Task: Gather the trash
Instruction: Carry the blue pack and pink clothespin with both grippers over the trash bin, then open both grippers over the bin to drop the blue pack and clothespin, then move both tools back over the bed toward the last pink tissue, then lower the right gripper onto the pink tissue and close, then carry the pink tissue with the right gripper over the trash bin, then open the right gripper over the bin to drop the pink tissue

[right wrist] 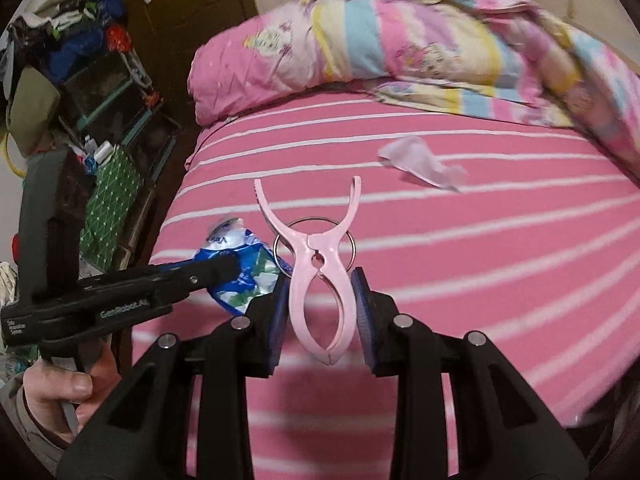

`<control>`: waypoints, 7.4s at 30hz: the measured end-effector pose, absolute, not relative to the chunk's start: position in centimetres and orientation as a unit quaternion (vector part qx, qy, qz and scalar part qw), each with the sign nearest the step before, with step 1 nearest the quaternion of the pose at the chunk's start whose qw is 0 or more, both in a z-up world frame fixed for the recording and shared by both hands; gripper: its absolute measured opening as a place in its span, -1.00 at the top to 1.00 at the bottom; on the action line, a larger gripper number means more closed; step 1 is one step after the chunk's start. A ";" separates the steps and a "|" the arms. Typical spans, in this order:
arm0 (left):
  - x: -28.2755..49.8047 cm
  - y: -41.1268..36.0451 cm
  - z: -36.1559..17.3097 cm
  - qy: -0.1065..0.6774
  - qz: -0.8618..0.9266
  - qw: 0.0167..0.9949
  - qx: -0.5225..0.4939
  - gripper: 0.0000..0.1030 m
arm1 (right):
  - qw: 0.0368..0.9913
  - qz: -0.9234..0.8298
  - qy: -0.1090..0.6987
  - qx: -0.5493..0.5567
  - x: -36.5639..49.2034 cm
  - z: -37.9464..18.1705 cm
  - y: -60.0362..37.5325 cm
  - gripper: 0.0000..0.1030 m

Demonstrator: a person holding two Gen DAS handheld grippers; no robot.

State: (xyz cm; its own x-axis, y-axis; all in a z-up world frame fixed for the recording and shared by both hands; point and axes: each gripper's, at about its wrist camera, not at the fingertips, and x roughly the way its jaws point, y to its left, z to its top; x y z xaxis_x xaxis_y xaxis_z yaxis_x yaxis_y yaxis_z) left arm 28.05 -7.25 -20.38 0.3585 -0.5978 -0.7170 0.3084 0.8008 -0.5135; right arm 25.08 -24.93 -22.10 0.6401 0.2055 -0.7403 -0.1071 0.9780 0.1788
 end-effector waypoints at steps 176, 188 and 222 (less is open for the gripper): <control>-3.6 -39.1 -16.9 0.540 -0.574 0.616 0.017 0.99 | 0.897 -0.052 0.364 0.243 -15.7 -24.1 -47.7 0.97; -4.7 -43.8 -21.7 0.577 -0.570 0.583 0.044 0.99 | 0.875 -0.095 0.391 0.271 -16.6 -27.6 -50.6 0.97; -2.8 -53.2 -44.2 0.736 -0.456 0.496 0.066 -0.58 | 0.736 -0.224 0.536 0.347 -16.8 -48.5 -60.6 -0.51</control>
State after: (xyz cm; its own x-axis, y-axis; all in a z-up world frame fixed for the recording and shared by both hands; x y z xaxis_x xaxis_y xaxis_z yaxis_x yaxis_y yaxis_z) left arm -2.81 -53.21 -44.17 -0.4993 -0.3549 -0.7904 0.5490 0.5762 -0.6055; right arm -16.82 -60.63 -48.47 0.3256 0.0422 -0.9446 0.7020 0.6584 0.2714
